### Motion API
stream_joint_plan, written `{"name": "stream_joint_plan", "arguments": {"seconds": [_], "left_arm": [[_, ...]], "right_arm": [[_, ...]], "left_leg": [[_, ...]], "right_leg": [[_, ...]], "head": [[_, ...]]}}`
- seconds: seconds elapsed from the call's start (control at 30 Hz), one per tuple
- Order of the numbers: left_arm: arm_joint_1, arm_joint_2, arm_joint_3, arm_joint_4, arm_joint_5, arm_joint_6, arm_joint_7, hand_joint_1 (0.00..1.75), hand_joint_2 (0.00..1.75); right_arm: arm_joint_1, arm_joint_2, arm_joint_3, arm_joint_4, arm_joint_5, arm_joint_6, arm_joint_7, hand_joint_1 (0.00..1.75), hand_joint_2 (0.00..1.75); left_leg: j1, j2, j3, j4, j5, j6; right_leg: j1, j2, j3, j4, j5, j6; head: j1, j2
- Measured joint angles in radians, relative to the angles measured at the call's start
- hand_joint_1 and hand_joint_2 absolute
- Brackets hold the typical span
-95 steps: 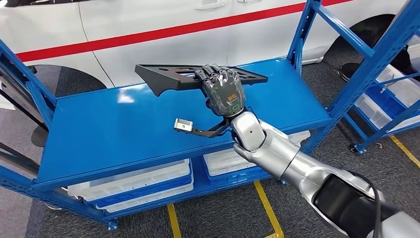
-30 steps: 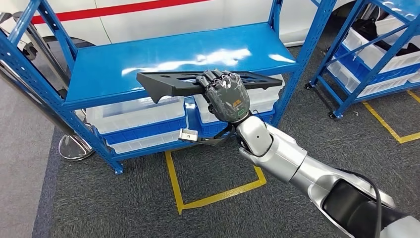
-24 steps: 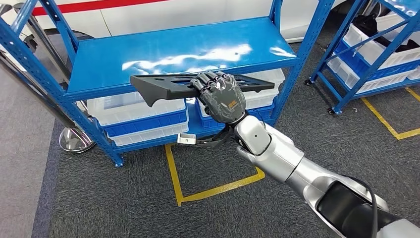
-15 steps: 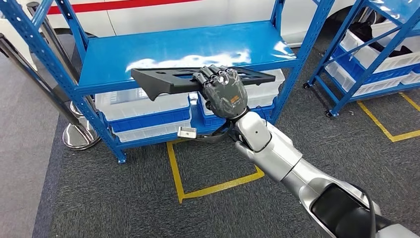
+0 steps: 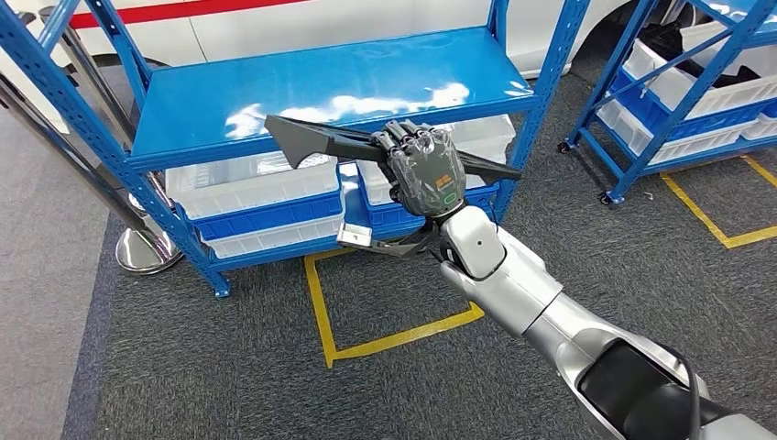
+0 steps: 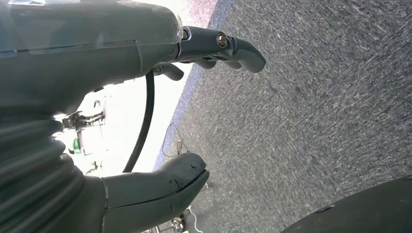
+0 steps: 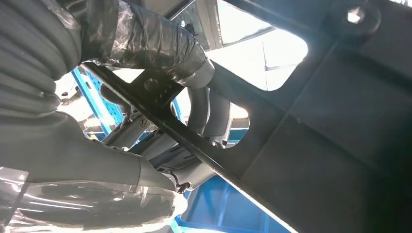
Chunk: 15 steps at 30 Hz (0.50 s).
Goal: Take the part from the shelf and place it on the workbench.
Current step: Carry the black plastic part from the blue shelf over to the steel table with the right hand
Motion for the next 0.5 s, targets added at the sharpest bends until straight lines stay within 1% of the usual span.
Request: {"name": "stream_joint_plan", "arguments": {"seconds": [0.13, 0.17, 0.2, 0.23, 0.3, 0.33, 0.37, 0.4, 0.43, 0.47, 0.5], "left_arm": [[0.001, 0.0, 0.0, 0.0, 0.0, -0.002, 0.0, 0.0, 1.75], [0.001, 0.0, 0.0, 0.0, 0.001, -0.002, 0.0, 0.0, 1.75], [0.001, 0.001, 0.0, 0.0, 0.001, -0.003, 0.0, 0.0, 1.75], [0.0, 0.002, 0.0, 0.0, 0.001, -0.003, 0.0, 0.0, 1.75], [0.0, 0.003, 0.0, 0.0, 0.001, -0.004, 0.0, 0.0, 1.75], [0.0, 0.002, 0.0, 0.0, 0.001, -0.004, 0.0, 0.0, 1.75], [-0.001, 0.001, 0.0, 0.0, 0.001, -0.006, 0.0, 0.0, 1.75], [-0.001, 0.0, 0.0, 0.0, 0.001, -0.007, 0.0, 0.0, 1.75], [-0.001, 0.0, 0.0, 0.0, 0.001, -0.008, 0.0, 0.0, 1.75], [-0.001, 0.0, 0.0, 0.0, 0.001, -0.009, 0.0, 0.0, 1.75], [-0.001, -0.001, 0.0, 0.0, 0.001, -0.009, 0.0, 0.0, 1.75]], "right_arm": [[0.001, 0.0, -0.003, 0.003, 0.014, 0.0, -0.025, 1.75, 1.75], [0.002, 0.0, -0.006, 0.004, 0.02, 0.0, -0.031, 1.75, 1.75], [0.002, 0.001, -0.008, 0.004, 0.025, 0.0, -0.035, 1.75, 1.75], [0.002, 0.001, -0.011, 0.003, 0.029, 0.0, -0.036, 1.75, 1.75], [0.003, 0.001, -0.018, 0.003, 0.031, 0.0, -0.036, 1.75, 1.75], [0.002, 0.001, -0.021, 0.004, 0.031, 0.0, -0.036, 1.75, 1.75], [0.002, 0.001, -0.024, 0.004, 0.031, 0.0, -0.036, 1.75, 1.75], [0.002, 0.001, -0.025, 0.005, 0.031, 0.0, -0.036, 1.75, 1.75], [0.002, 0.001, -0.025, 0.006, 0.031, 0.0, -0.036, 1.75, 1.75], [0.005, 0.001, -0.026, 0.008, 0.031, 0.0, -0.037, 1.75, 1.75], [0.007, 0.001, -0.026, 0.009, 0.031, 0.0, -0.037, 1.75, 1.75]], "left_leg": [[0.001, 0.0, -0.002, -0.003, 0.006, -0.009], [0.001, 0.0, -0.002, -0.004, 0.007, -0.01], [0.0, 0.0, -0.004, -0.002, 0.007, -0.01], [-0.001, 0.0, -0.005, -0.003, 0.01, -0.006], [-0.001, 0.001, 0.006, -0.03, 0.029, 0.009], [0.003, 0.004, 0.015, -0.052, 0.044, 0.017], [0.007, 0.007, 0.021, -0.072, 0.058, 0.022], [0.011, 0.01, 0.021, -0.082, 0.068, 0.023], [0.013, 0.011, 0.016, -0.084, 0.074, 0.023], [0.015, 0.011, 0.007, -0.08, 0.078, 0.019], [0.018, 0.012, -0.003, -0.072, 0.08, 0.016]], "right_leg": [[0.001, 0.0, -0.003, 0.001, 0.004, -0.005], [0.001, 0.0, -0.003, 0.001, 0.004, -0.005], [-0.001, -0.001, -0.003, -0.001, 0.007, -0.002], [-0.003, -0.001, -0.002, -0.005, 0.012, 0.002], [-0.004, -0.001, 0.004, -0.017, 0.018, 0.011], [-0.002, 0.001, 0.002, -0.01, 0.006, 0.013], [-0.001, 0.002, -0.008, 0.019, -0.02, 0.016], [-0.003, 0.003, -0.027, 0.067, -0.056, 0.019], [-0.006, 0.003, -0.049, 0.126, -0.093, 0.024], [-0.012, 0.003, -0.068, 0.18, -0.122, 0.031], [-0.018, 0.003, -0.075, 0.21, -0.133, 0.038]], "head": [[0.0, 0.0], [0.0, 0.0], [0.0, 0.0], [0.0, 0.0], [0.0, 0.0], [0.0, 0.0], [0.0, 0.0], [0.0, 0.0], [0.0, 0.0], [0.0, 0.0], [0.0, 0.0]]}}
